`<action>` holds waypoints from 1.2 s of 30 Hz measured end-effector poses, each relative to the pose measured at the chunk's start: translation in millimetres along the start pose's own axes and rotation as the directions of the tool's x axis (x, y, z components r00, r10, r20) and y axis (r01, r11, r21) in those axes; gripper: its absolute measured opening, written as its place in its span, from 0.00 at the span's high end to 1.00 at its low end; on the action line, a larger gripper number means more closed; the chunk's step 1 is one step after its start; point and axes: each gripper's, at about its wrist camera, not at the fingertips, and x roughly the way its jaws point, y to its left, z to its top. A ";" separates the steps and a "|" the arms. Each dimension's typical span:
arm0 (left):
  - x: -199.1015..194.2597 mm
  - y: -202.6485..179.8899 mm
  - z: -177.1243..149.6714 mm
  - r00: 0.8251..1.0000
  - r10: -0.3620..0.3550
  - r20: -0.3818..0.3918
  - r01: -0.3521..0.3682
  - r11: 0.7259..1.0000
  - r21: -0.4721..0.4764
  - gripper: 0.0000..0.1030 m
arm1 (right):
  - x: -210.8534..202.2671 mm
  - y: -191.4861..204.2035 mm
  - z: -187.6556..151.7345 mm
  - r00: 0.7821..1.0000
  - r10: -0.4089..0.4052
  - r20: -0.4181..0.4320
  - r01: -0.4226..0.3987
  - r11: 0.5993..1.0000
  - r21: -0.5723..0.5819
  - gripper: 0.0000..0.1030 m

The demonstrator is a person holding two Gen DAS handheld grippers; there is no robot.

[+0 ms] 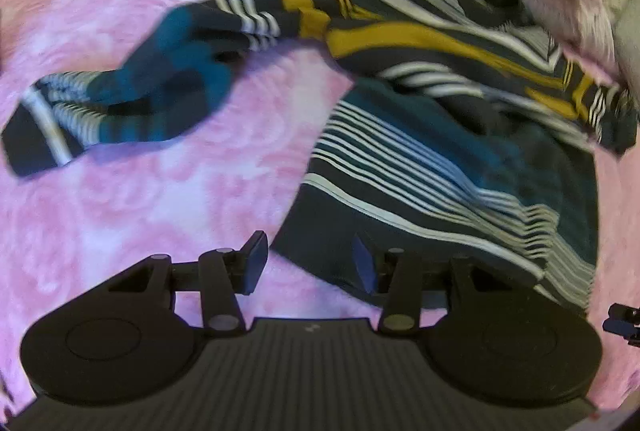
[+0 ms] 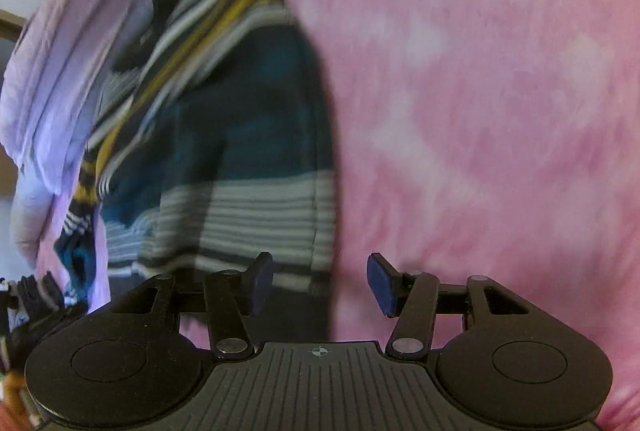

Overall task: Fold large clothes
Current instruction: 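Lift and shake the sweater out with both grippers holding the hem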

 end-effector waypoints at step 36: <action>-84.4 -23.6 -224.1 0.991 0.000 -0.136 -0.008 0.998 -0.057 0.93 | -69.9 -46.1 -94.1 0.940 -0.287 -0.184 0.187 0.886 -0.425 0.93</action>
